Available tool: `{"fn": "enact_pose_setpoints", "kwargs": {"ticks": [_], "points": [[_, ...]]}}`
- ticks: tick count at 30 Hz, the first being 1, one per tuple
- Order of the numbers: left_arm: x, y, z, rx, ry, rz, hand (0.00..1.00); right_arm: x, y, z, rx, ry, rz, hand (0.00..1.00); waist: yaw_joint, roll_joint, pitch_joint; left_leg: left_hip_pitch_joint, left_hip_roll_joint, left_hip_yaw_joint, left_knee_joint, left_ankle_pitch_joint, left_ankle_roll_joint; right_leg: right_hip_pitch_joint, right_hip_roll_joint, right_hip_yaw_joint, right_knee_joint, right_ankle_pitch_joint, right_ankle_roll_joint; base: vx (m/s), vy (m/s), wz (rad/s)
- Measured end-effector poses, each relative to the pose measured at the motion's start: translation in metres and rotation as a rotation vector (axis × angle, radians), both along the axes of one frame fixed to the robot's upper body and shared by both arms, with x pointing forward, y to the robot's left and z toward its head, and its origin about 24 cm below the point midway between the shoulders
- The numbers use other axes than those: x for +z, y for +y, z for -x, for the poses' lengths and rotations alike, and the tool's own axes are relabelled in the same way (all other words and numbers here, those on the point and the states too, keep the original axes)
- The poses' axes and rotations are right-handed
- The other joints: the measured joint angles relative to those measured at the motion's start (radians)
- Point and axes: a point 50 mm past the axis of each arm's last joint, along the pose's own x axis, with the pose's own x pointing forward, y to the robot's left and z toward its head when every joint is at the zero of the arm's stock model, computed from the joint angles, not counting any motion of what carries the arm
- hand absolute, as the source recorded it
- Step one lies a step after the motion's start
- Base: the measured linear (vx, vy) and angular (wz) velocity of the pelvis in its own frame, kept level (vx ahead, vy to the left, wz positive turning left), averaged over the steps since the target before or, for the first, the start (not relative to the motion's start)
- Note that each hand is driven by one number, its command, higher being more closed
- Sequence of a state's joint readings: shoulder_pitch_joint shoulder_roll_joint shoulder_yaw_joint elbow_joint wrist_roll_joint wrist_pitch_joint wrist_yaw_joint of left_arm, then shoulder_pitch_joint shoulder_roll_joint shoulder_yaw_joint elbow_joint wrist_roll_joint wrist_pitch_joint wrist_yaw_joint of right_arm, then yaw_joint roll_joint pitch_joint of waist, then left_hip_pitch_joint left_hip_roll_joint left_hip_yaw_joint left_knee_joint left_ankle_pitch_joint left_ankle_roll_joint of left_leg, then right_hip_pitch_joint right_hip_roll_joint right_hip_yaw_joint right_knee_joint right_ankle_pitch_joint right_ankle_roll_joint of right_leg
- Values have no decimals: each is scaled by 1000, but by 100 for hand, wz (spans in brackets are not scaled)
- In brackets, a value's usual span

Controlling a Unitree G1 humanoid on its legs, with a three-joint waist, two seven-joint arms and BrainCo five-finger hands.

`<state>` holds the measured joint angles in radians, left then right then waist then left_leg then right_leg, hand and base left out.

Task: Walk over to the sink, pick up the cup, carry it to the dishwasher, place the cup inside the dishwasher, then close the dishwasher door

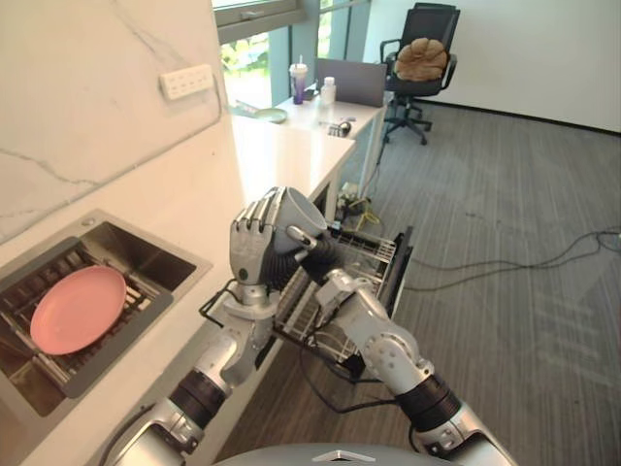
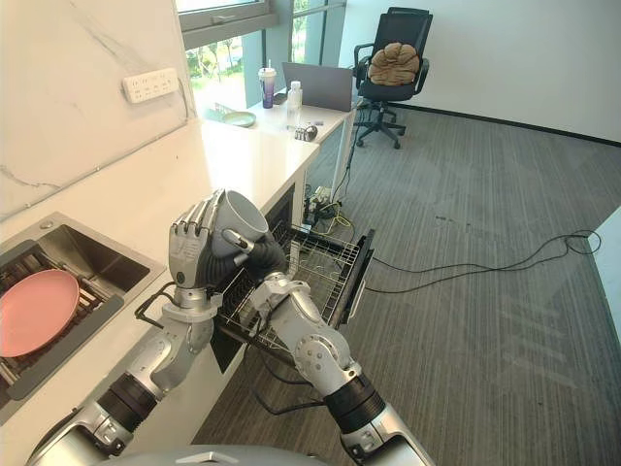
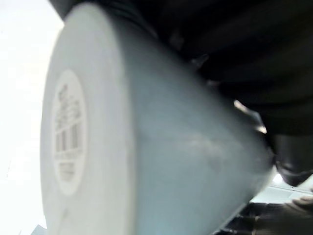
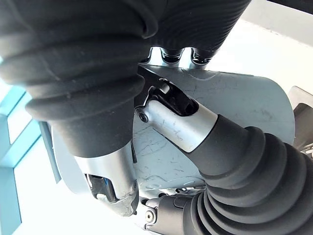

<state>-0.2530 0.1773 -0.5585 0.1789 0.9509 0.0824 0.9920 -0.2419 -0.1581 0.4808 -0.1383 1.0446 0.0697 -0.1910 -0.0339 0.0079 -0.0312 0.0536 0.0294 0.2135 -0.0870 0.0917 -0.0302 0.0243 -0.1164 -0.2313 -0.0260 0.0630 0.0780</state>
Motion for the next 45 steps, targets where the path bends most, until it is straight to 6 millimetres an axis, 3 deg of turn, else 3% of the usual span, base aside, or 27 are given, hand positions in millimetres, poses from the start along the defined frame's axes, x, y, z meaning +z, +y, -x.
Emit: {"fn": "enact_pose_setpoints", "kwargs": {"ticks": [4,5,12,17,22,24,28,30,33,35,36,37,38,40,43,44,45], "points": [[0,1,0,0,-1,0,100,1,1,0,-28,-10,3,100,7,0,0,0,-1,-4,0,2,1,6,-1,-3,1,7,5,0,0,0],[0,2,0,1,-6,-1,0,2,2,0,-34,-12,-2,100,9,0,0,0,-1,-7,0,3,1,6,-1,-4,1,8,6,-4,-1,4],[-4,-2,8,-48,-21,-3,0,9,-2,-2,-97,-48,-50,100,24,0,0,-2,-1,-20,0,6,-3,7,0,-9,4,6,5,-10,-2,3],[-10,-2,15,-70,-27,10,0,12,-8,-4,-202,-90,17,100,25,1,0,-5,1,-20,0,6,-3,6,-1,-3,0,3,-1,0,0,0],[-33,-10,31,-159,37,-13,0,29,-24,-14,-411,-211,75,100,19,4,2,-11,4,-12,0,8,-5,-3,4,0,-6,6,-3,4,-8,-3],[-45,-15,40,-184,83,-34,0,40,-36,-17,-533,-262,55,100,13,4,2,-9,4,1,0,8,-5,-4,5,2,-8,6,-3,14,-9,-6],[-41,-11,38,-152,72,16,0,43,-65,-20,-751,-313,131,100,8,4,2,-2,3,10,0,7,-4,0,4,7,-10,7,-2,10,-3,-5],[-23,-3,32,-128,38,172,0,34,-92,-18,-881,-285,170,100,7,4,3,1,2,10,0,5,-4,7,4,6,-12,7,-2,0,0,0],[-7,3,35,-219,103,464,0,22,-117,-11,-967,-242,205,100,3,7,7,2,1,9,0,4,-3,10,2,6,-12,8,0,0,0,0],[0,-1,50,-408,243,745,0,11,-142,-3,-1053,-200,240,100,1,8,15,2,-1,5,0,0,-2,14,0,3,-14,9,2,9,3,2],[0,-3,54,-454,284,797,0,9,-148,-1,-1074,-192,249,100,1,8,18,2,-2,5,0,-1,-2,15,0,2,-14,9,2,8,11,5],[-4,-8,60,-612,445,946,0,6,-162,3,-1108,-185,268,100,5,9,25,1,-3,3,0,-1,-1,15,-2,0,-17,8,4,-3,11,3],[-5,-8,60,-619,454,957,0,6,-163,3,-1109,-184,270,100,6,9,26,1,-3,3,0,-1,-1,15,-2,-1,-17,8,4,-9,11,5],[-30,-21,71,-911,826,1155,0,-3,-182,5,-1073,-172,350,100,8,4,35,-2,-4,-5,0,-2,0,14,-3,-3,-20,6,6,-4,2,4],[-60,-27,78,-969,1050,1218,0,-18,-186,4,-970,-138,423,100,6,5,36,-11,-6,-17,0,-2,0,14,-4,-8,-21,4,9,0,1,9],[-85,-29,85,-938,1208,1229,0,-33,-189,8,-898,-88,462,100,6,2,38,-21,-5,-27,0,-7,6,14,-7,-17,-24,4,9,-7,3,20],[-95,-28,89,-916,1262,1226,0,-41,-188,10,-864,-64,483,100,6,1,39,-25,-5,-29,0,-6,6,14,-7,-23,-25,4,9,0,2,23]]}}
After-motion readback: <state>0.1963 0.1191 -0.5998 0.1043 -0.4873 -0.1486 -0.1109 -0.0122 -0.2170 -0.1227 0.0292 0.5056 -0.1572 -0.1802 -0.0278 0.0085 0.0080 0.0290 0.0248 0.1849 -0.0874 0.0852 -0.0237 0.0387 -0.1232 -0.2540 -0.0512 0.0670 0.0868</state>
